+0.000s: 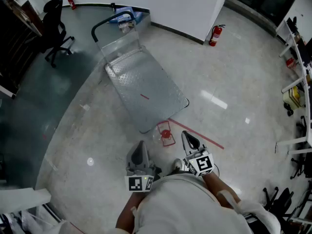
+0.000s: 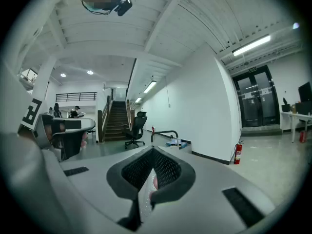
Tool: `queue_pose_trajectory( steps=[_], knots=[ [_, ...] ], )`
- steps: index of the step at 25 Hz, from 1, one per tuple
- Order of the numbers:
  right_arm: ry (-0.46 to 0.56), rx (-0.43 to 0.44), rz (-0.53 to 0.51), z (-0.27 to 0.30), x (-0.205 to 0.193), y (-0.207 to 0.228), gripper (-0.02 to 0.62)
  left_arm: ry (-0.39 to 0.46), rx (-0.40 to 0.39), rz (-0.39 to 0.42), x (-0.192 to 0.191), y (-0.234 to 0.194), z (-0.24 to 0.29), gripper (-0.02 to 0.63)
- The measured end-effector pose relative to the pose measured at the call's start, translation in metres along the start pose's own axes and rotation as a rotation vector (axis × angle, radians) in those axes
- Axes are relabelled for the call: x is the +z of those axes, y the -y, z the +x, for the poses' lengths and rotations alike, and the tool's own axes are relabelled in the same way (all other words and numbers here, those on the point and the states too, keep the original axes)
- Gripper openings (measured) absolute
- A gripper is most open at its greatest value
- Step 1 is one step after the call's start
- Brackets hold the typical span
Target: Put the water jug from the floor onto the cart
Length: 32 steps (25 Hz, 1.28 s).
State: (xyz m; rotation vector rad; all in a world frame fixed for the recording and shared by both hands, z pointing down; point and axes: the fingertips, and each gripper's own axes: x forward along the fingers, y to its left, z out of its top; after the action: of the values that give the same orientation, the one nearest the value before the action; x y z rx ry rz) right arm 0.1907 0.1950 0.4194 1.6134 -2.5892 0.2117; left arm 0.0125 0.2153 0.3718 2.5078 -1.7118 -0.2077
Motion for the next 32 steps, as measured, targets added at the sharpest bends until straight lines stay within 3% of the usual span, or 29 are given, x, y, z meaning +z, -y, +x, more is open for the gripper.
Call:
queue_pose_trajectory(
  steps=[12,18,20,23,25,27,30,32],
  knots=[
    [-0.031,0.012,0.005,0.004,-0.012,-0.004,0.011,-0.007,0.025,-0.005,-0.003,-0.006,-0.007,0.003],
    [-0.225,0.011,0.027,0.032,-0.061,0.006,0.012,-0.017,0.043,-0.012,-0.006,-0.013,-0.004,0.003],
    [-0.386,0.034,0.061,0.049,-0.103,0.009,0.014,-0.022,0.049,-0.017,-0.009,-0.017,-0.002,0.003],
    [-0.709,0.109,0.13,0.075,-0.194,0.009,0.026,-0.031,0.062,-0.028,-0.02,-0.024,0.005,0.003],
    [-0.888,0.148,0.156,0.089,-0.259,0.009,0.133,-0.042,0.08,-0.039,-0.034,-0.033,0.011,0.003],
    [-1.035,0.161,0.168,0.098,-0.321,0.01,0.194,-0.066,0.095,-0.05,-0.052,-0.043,0.015,0.003],
    [-1.183,0.123,0.176,0.101,-0.397,0.008,0.231,-0.122,0.101,-0.06,-0.076,-0.054,0.011,0.003],
    [-1.203,0.079,0.164,0.113,-0.434,0.011,0.249,-0.148,0.098,-0.057,-0.092,-0.063,0.01,0.003]
  ],
)
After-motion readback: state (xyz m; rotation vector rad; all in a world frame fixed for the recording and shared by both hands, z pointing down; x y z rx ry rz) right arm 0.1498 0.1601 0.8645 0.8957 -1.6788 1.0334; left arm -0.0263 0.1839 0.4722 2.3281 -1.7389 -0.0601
